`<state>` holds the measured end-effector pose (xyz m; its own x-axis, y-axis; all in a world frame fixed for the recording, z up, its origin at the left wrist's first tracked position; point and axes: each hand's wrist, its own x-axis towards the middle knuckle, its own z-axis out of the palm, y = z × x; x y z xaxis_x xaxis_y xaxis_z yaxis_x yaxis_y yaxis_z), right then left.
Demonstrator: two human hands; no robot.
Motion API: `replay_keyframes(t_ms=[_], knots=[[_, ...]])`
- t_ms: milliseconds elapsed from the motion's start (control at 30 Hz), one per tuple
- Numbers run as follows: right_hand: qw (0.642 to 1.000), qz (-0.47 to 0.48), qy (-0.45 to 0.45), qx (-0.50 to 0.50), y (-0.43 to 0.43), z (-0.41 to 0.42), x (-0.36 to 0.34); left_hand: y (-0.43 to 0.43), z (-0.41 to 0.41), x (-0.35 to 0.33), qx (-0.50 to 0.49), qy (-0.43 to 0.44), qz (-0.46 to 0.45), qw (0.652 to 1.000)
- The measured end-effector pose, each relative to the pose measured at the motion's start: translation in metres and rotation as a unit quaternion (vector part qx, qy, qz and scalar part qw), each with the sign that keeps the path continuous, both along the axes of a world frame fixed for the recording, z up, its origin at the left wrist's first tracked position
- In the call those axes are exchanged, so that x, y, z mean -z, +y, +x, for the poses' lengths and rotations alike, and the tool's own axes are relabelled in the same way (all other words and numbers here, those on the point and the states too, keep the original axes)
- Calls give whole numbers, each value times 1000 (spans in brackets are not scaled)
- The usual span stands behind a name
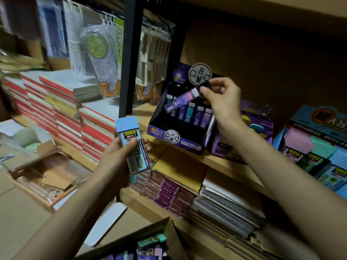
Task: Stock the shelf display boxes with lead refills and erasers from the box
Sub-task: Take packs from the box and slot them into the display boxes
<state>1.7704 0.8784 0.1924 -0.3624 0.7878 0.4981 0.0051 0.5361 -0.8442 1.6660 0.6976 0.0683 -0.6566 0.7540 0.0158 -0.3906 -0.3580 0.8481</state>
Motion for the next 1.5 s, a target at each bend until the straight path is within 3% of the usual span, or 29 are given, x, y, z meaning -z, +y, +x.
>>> replay_keyframes(t_ms=[100, 200, 767, 1200, 1333, 1500], knots=[[983, 157, -91, 29, 12, -39, -5, -7, -11, 4, -19, 0, -9, 1000], [963, 224, -150, 31, 24, -62, 1, -11, -20, 9, -28, -2, -14, 1000], [953, 207, -223, 3, 36, -87, -1, -6, -27, 12, -15, -28, -2, 999], [954, 213, -211, 26, 37, -89, 19, -5, -30, 13, -13, -33, 4, 999], [909, 322, -261, 45, 38, -90, 26, -2, -28, 13, -13, -32, 4, 999], [864, 361, -345, 68, 33, -86, 16, -1, -22, 9, 6, -15, 7, 1000]])
